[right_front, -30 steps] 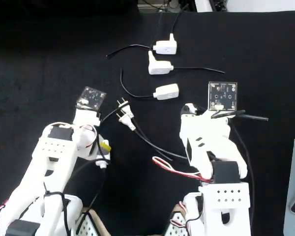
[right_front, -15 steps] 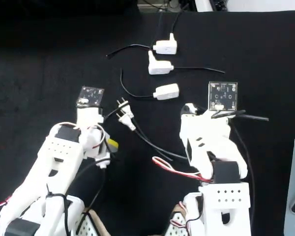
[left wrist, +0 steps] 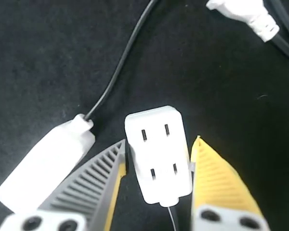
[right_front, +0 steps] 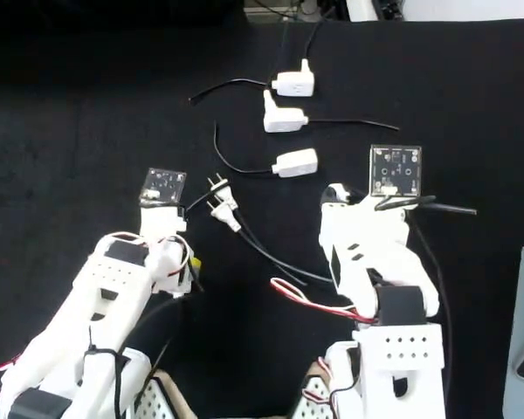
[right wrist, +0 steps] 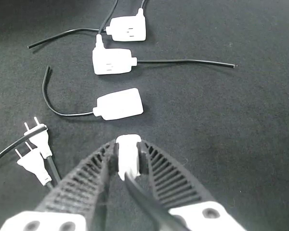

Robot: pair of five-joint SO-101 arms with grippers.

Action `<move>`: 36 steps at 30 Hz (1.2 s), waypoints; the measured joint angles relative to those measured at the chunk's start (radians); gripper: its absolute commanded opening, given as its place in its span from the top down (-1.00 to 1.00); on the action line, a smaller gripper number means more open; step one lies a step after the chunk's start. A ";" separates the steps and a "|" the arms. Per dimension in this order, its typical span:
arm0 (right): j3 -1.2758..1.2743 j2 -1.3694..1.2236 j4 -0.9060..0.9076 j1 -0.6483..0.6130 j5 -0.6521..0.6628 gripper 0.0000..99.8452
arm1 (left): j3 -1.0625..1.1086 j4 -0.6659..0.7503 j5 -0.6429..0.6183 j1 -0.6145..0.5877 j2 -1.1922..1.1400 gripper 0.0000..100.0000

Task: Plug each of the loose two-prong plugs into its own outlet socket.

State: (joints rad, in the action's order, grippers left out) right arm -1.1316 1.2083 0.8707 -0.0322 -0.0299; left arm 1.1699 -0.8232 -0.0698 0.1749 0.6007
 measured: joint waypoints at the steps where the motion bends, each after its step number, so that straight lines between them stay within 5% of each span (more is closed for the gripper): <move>1: 0.000 0.000 0.000 0.000 0.000 0.98 | 0.003 0.003 0.000 0.008 0.000 0.58; 5: 0.000 0.000 0.000 0.000 0.000 0.98 | 0.005 0.006 0.008 0.035 0.000 0.67; 18: 0.000 0.000 0.000 0.000 0.000 0.98 | -0.089 0.012 0.348 0.121 0.002 0.75; 26: 0.000 0.000 0.000 0.000 0.000 0.98 | -0.146 0.011 0.361 0.120 0.002 0.47; 36: 0.000 0.000 0.000 0.000 0.000 0.98 | -0.146 -0.094 0.336 0.051 0.002 0.46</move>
State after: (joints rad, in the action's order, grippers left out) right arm -1.1316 1.2083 0.8707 -0.0322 -0.0299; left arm 1.0242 -0.9168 0.2662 0.2256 0.6022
